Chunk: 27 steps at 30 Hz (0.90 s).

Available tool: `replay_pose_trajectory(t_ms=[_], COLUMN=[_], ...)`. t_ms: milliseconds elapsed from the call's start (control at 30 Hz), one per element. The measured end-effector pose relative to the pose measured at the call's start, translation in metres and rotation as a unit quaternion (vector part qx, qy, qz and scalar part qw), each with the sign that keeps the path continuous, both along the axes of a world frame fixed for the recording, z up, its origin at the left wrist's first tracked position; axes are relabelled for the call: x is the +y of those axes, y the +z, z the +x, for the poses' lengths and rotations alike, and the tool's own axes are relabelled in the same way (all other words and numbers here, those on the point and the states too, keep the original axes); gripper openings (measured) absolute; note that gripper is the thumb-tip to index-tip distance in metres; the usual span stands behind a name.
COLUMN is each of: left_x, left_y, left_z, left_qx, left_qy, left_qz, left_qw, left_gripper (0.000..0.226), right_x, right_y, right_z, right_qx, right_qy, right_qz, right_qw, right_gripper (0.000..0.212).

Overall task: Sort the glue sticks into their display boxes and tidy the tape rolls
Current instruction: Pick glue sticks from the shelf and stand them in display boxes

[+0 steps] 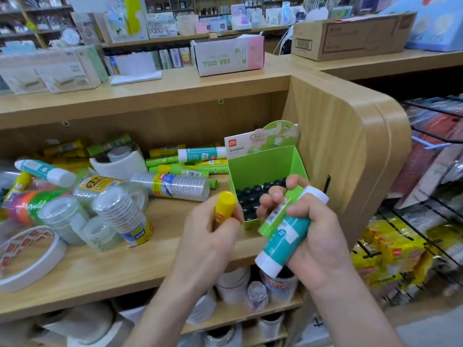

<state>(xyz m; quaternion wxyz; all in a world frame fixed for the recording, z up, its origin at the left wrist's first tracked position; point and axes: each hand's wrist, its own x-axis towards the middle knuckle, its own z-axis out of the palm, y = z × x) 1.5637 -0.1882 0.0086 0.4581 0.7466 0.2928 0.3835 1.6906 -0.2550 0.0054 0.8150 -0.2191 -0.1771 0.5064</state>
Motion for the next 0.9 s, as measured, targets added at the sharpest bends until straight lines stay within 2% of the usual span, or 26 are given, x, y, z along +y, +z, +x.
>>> replay_pose_trajectory(t_ms=[67, 100, 167, 233, 267, 367, 433, 467, 533, 567, 700, 800, 867, 900], left_x=[-0.004, -0.004, -0.004, -0.002, -0.001, 0.009, 0.017, 0.021, 0.029, 0.032, 0.038, 0.041, 0.041, 0.040], left_y=[-0.006, -0.006, -0.002, 0.000, 0.001, -0.003, -0.008, -0.010, -0.014, -0.016, -0.020, -0.025, -0.026, -0.024], left_z=[0.001, 0.002, 0.004, 0.004, 0.003, 0.004, 0.005, 0.006, 0.003, 0.001, -0.009, -0.021, -0.030, -0.034], left_qx=[0.093, 0.083, 0.038, 0.014, 0.020, 0.052, 0.097, 0.151, 0.287, 0.311, 0.264, 0.232, 0.177, 0.140], left_qy=[-0.033, -0.045, -0.052, -0.034, -0.021, 0.000, -0.002, 0.009, 0.032, 0.042, 0.052, 0.052, 0.038, 0.042], left_qz=[0.044, 0.021, -0.019, -0.002, 0.019, 0.064, 0.101, 0.151, 0.252, 0.275, 0.265, 0.252, 0.230, 0.218], left_qw=[0.994, 0.995, 0.998, 0.999, 0.999, 0.997, 0.990, 0.977, 0.924, 0.909, 0.926, 0.938, 0.956, 0.965], left_gripper=[0.032, 0.044, 0.045, 0.040, 0.040, 0.045, 0.040, 0.039, 0.044, 0.044, 0.026, 0.025, 0.028, 0.021], right_x=[0.004, 0.005, 0.005, 0.003, 0.000, -0.009, -0.012, -0.012, -0.009, -0.007, 0.002, 0.010, 0.015, 0.019], right_y=[0.003, 0.004, 0.004, 0.002, 0.001, 0.005, 0.009, 0.011, 0.014, 0.015, 0.012, 0.013, 0.014, 0.014], right_z=[-0.005, -0.006, -0.005, 0.000, 0.004, 0.017, 0.021, 0.021, 0.019, 0.018, 0.018, 0.010, 0.004, 0.002], right_qx=[0.009, 0.003, -0.029, -0.116, -0.195, -0.415, -0.468, -0.481, -0.506, -0.520, -0.570, -0.591, -0.608, -0.618], right_qy=[-0.006, -0.011, -0.011, -0.038, -0.077, -0.183, -0.231, -0.259, -0.301, -0.309, -0.289, -0.259, -0.248, -0.242], right_qz=[0.008, 0.008, 0.006, -0.024, -0.058, -0.167, -0.193, -0.198, -0.209, -0.216, -0.243, -0.231, -0.214, -0.208], right_qw=[1.000, 1.000, 0.999, 0.992, 0.976, 0.875, 0.831, 0.814, 0.781, 0.767, 0.730, 0.728, 0.723, 0.718], right_gripper=[0.033, 0.031, 0.027, 0.019, 0.014, 0.017, 0.020, 0.022, 0.025, 0.026, 0.026, 0.026, 0.026, 0.025])
